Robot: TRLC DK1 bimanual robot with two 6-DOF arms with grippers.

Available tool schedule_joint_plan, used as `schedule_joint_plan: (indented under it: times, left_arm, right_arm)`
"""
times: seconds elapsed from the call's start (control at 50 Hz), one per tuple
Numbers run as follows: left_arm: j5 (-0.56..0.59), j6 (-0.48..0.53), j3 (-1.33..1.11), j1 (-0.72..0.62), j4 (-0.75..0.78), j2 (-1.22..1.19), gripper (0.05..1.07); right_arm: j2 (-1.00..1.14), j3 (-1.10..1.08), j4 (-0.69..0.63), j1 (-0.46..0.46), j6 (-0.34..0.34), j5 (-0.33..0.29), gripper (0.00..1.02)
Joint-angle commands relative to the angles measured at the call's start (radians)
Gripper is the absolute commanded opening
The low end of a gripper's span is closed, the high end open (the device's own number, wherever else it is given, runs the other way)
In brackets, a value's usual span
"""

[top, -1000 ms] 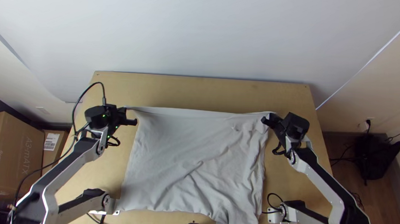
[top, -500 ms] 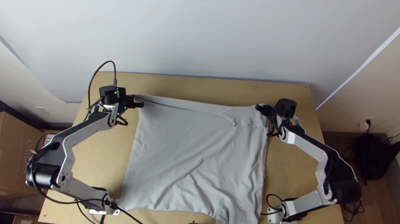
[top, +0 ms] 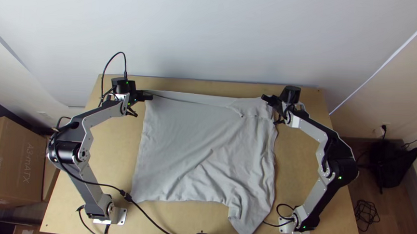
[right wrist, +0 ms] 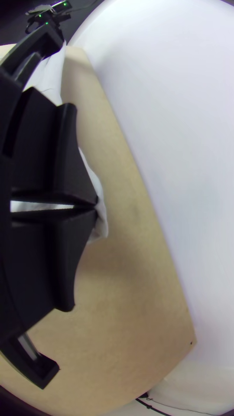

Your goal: Fold the t-shirt

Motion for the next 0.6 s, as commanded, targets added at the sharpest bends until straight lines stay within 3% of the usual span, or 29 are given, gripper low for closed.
schedule_joint_plan:
  times: [0.0,0.22,0.58]
  left_arm:
    - [-0.012,-0.026,0.086,0.029,-0.021,0.053,0.08]
    - [-0.012,-0.035,0.227,0.036,-0.094,0.136,0.08]
    - [-0.021,-0.098,0.471,0.036,-0.337,0.240,0.08]
  right_arm:
    - [0.063,0.097,-0.029,-0.013,-0.006,0.014,0.02]
    - [0.170,0.270,-0.122,-0.010,-0.006,0.014,0.02]
    - [0.290,0.517,-0.309,-0.013,0.010,0.014,0.02]
